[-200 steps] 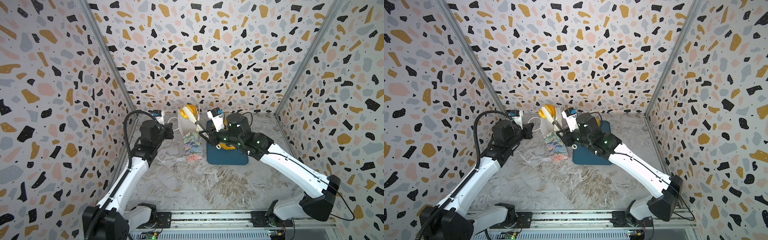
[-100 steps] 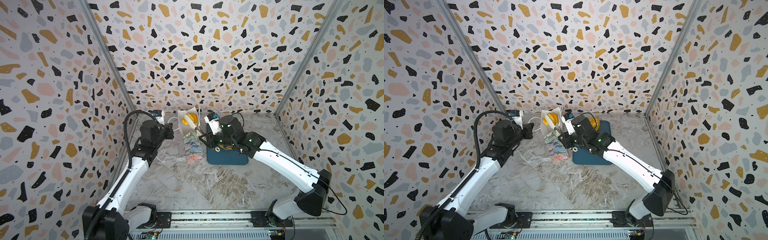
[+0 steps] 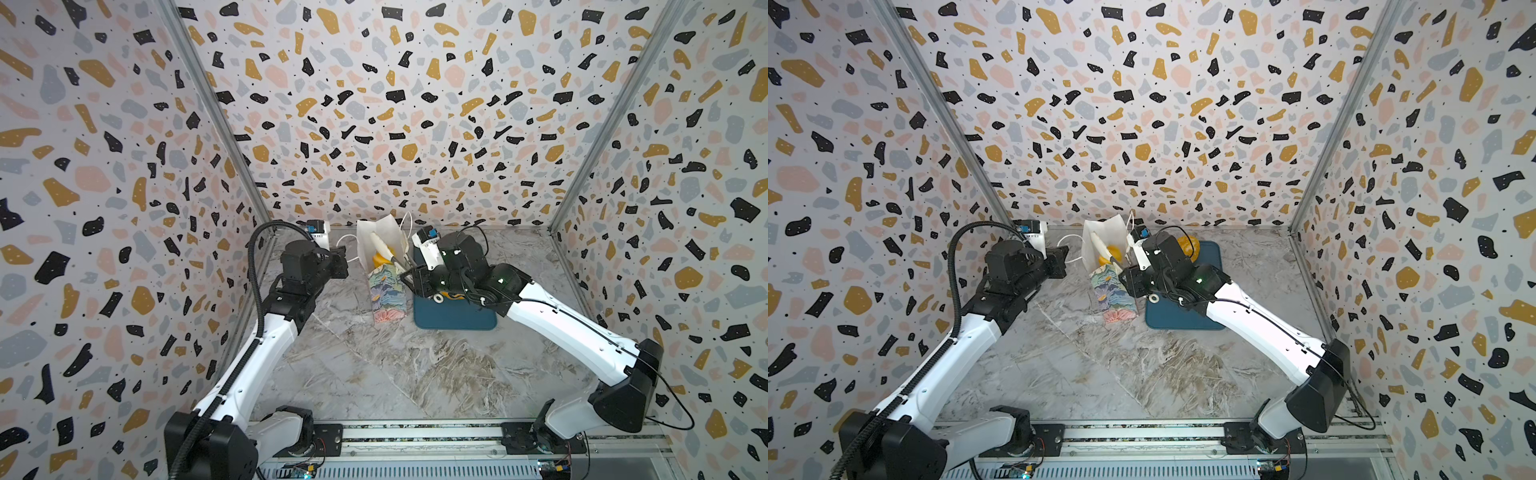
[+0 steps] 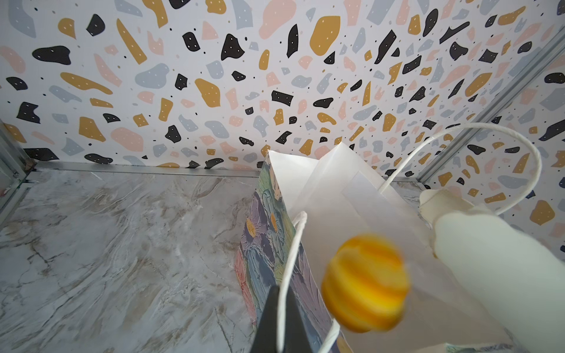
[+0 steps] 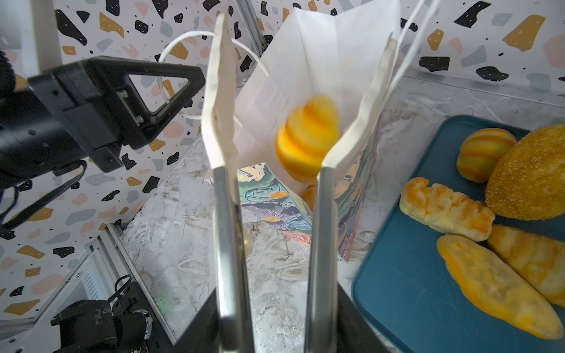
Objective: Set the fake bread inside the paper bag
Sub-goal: 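Open the tongs over the bag to drop the striped roll, then withdraw the open tongs from the bag back over the tray with the right gripper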
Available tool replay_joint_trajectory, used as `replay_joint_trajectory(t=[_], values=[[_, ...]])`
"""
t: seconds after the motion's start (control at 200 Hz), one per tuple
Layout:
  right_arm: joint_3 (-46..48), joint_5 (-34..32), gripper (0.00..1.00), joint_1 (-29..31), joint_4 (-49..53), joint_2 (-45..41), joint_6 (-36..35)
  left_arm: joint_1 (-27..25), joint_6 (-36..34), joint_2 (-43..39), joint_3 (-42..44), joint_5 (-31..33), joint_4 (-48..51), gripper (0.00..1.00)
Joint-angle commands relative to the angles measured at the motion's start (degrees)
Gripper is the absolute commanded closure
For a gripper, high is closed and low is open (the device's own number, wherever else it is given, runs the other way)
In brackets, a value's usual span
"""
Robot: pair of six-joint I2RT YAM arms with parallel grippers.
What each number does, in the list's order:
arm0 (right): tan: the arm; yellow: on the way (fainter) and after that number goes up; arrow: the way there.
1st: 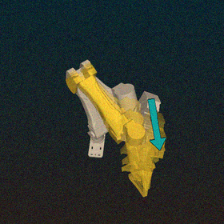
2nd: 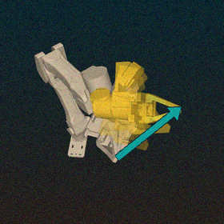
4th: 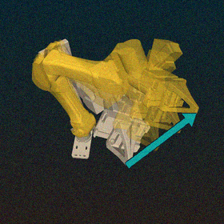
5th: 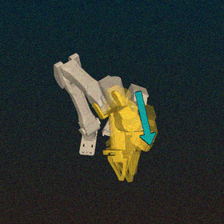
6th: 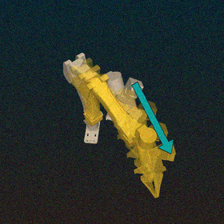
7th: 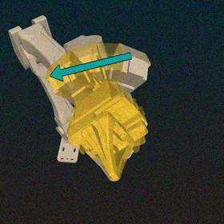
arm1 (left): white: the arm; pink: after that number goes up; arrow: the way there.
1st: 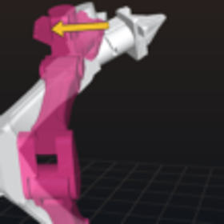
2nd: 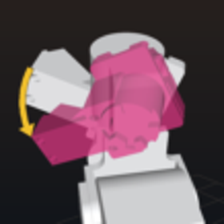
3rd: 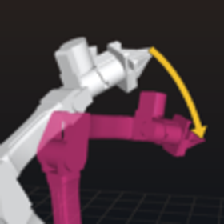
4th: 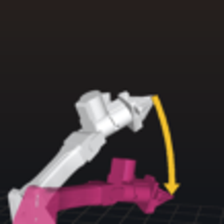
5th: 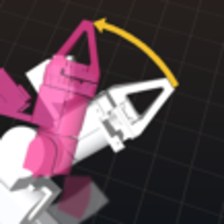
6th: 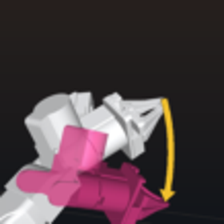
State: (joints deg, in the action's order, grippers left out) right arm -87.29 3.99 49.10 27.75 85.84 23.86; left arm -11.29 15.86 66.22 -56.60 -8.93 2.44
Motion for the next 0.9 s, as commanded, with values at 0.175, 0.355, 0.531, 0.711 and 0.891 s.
replay_joint_trajectory(t=[0.175, 0.355, 0.531, 0.711, 0.891], values=[[-0.43, -0.9, 0.49, 0.12, -3.89, -4.04, -0.47, -0.39, 0.46, -1.06, 0.35, 1.11, -2.09, 1.0], [3.32, -1.04, 0.49, 0.2, -7.94, -7.89, -1.52, -0.36, 1.03, -0.91, 0.17, 2.17, -1.87, 1.0], [7.41, -1.22, 0.5, 0.16, -11.49, -12.19, -1.36, -0.4, 1.02, -0.63, 0.08, 2.17, -1.73, 1.0], [8.63, -3.94, 0.51, 0.21, -9.49, -14.77, -2.43, -0.4, 0.78, -0.31, -0.09, 2.33, -1.29, 1.0], [11.46, -5.97, 0.51, 0.16, -9.68, -18.51, -4.01, -0.49, 0.5, -0.38, -0.09, 2.75, -1.12, 1.0]])
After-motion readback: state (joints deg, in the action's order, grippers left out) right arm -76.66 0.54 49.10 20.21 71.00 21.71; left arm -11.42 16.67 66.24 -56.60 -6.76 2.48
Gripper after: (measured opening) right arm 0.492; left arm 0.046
